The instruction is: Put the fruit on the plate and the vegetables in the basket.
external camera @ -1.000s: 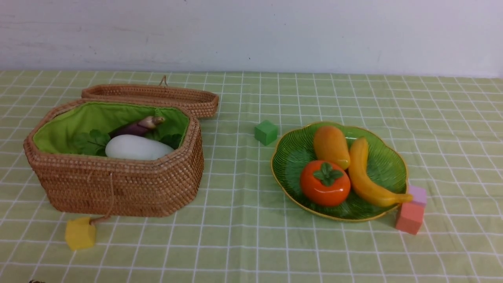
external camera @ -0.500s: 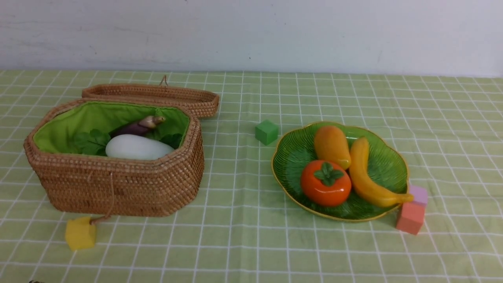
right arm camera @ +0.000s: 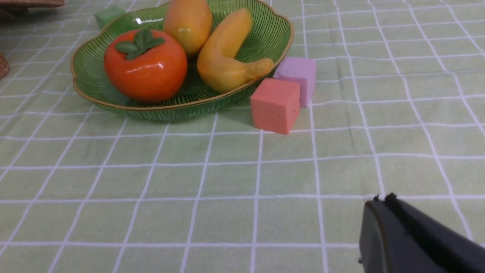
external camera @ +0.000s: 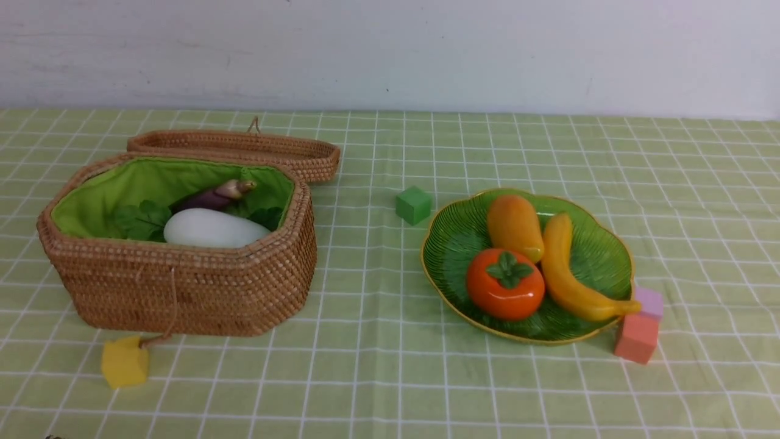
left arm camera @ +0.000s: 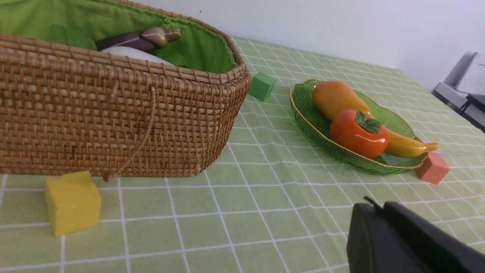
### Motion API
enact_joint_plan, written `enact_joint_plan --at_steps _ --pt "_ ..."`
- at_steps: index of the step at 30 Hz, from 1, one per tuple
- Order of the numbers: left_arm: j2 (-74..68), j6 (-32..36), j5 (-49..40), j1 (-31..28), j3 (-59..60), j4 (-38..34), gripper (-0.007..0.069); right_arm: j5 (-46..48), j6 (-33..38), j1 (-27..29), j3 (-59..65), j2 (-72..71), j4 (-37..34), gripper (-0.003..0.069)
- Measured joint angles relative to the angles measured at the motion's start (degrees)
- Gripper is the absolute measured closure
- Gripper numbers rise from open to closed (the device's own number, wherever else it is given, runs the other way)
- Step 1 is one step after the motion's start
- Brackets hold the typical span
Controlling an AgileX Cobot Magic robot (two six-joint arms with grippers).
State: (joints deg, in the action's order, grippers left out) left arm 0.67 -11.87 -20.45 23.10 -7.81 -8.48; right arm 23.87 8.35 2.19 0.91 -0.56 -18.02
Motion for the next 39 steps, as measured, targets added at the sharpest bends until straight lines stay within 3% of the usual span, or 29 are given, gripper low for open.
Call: enact_joint_plan --at_steps 15,18,22,28,33,39 --pt "0.00 0.00 0.00 0.00 0.00 0.00 0.0585 0.17 -0.05 0.00 -0.02 0.00 -0.41 0.0665" --pt "0.00 1.03 1.11 -0.21 0.18 3.66 0.0585 0.17 0.03 0.00 -0.02 0.00 -0.48 0.0661" --pt "0.00 -3.11 6.17 -6.47 0.91 7.38 0.0634 0.19 0.03 0.05 -0.02 0.00 -0.48 0.0658" --pt "0.00 -6.74 7.93 -17.61 8.07 7.10 0.0638 0.19 0.03 0.05 -0.02 0.00 -0.48 0.0655" --pt "0.00 -6.79 -1.67 -18.60 9.49 6.04 0.0638 0.24 0.03 0.05 -0.02 0.00 -0.56 0.0648" --pt "0.00 -6.80 -1.49 -18.60 9.49 5.96 0.0638 0.24 0.04 0.05 -0.02 0.00 -0.61 0.0646"
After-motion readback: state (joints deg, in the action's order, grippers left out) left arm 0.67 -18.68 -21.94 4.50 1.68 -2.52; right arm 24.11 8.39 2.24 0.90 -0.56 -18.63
